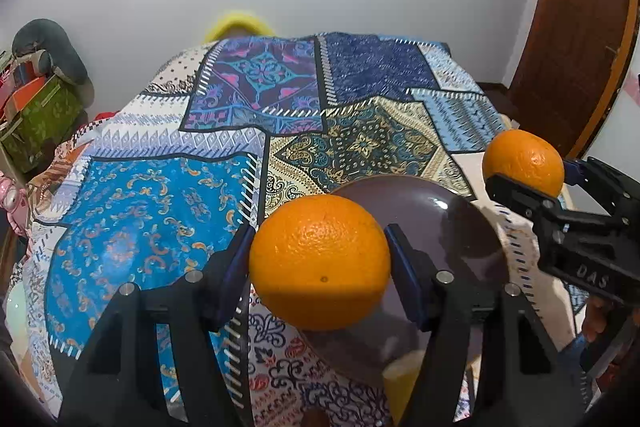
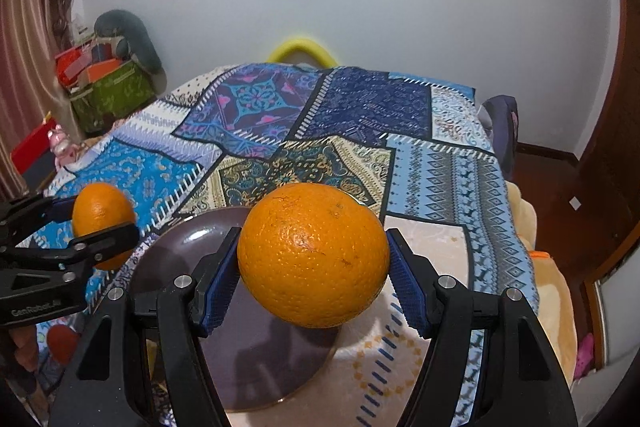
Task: Organize fruits
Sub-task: 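Carry the orange in the right gripper onto the plate while the left gripper carries its orange there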
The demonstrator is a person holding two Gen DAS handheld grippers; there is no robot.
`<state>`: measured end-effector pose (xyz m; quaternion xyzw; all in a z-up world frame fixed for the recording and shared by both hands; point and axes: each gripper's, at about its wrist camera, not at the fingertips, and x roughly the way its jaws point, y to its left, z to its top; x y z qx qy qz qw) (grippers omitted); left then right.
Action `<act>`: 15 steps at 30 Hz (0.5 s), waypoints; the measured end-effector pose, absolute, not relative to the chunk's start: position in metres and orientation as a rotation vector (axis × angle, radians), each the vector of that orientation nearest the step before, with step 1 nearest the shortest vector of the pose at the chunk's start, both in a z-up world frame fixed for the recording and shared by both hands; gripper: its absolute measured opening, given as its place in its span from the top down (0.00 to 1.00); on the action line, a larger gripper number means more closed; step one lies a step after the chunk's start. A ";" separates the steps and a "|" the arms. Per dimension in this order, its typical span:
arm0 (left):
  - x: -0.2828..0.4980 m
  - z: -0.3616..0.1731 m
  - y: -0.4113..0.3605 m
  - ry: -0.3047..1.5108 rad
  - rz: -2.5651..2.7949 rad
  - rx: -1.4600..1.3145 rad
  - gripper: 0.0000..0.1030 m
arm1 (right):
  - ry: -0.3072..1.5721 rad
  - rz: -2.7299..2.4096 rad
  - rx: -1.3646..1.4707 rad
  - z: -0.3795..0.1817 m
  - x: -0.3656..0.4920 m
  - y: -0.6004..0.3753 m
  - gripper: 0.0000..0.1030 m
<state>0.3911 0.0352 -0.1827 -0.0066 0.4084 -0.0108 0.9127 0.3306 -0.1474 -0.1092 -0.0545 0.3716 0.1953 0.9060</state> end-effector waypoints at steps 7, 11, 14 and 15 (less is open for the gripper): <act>0.413 -0.200 0.039 0.899 -0.043 -0.056 0.37 | 0.806 0.432 -0.167 -0.127 0.343 -0.133 0.36; 0.420 -0.211 0.040 0.933 -0.047 -0.061 0.37 | 0.851 0.451 -0.184 -0.140 0.349 -0.127 0.36; 0.426 -0.217 0.042 0.960 -0.045 -0.070 0.37 | 0.868 0.450 -0.199 -0.146 0.352 -0.125 0.36; 0.428 -0.218 0.043 0.971 -0.047 -0.079 0.37 | 0.878 0.453 -0.208 -0.148 0.354 -0.123 0.36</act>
